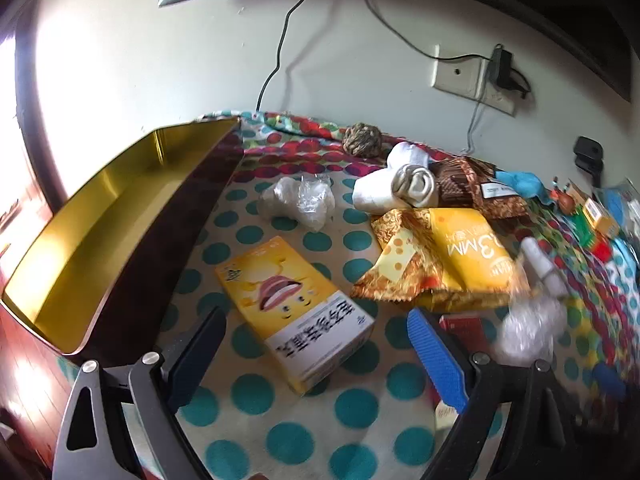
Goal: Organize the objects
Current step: 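Grasp the yellow cartoon medicine box with the left gripper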
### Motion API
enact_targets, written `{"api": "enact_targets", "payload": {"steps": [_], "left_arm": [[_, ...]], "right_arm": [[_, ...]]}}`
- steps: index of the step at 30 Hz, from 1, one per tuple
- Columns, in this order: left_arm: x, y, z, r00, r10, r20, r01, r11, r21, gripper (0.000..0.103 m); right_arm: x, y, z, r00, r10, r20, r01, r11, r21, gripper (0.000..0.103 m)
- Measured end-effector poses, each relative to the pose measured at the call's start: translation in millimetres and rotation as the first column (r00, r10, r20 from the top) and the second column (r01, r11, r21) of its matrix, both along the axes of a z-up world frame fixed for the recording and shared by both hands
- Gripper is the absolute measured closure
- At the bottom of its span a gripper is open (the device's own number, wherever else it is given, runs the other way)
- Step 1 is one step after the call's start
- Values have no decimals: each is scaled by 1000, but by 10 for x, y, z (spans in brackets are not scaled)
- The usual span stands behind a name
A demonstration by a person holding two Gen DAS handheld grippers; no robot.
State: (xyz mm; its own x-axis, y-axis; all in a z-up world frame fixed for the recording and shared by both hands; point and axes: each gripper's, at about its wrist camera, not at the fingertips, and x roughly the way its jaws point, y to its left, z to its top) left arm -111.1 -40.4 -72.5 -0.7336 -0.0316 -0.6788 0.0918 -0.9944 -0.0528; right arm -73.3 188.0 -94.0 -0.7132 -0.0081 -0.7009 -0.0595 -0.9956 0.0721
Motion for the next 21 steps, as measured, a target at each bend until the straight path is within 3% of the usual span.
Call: {"api": "enact_targets", "payload": {"steps": [6, 10, 13, 21], "left_arm": [[-148, 198, -87, 999, 33, 34, -30, 997, -77, 18], [-204, 159, -148, 997, 61, 46, -57, 995, -83, 41], [-227, 110, -152, 997, 58, 54, -55, 997, -47, 42], [-110, 122, -95, 999, 29, 16, -28, 998, -56, 46]], "right_arm": [[22, 9, -17, 999, 23, -23, -23, 1000, 18, 0], [33, 4, -30, 999, 36, -36, -35, 999, 34, 0], [46, 4, -30, 998, 36, -43, -35, 999, 27, 0], [43, -35, -41, 999, 40, -29, -38, 997, 62, 0]]}}
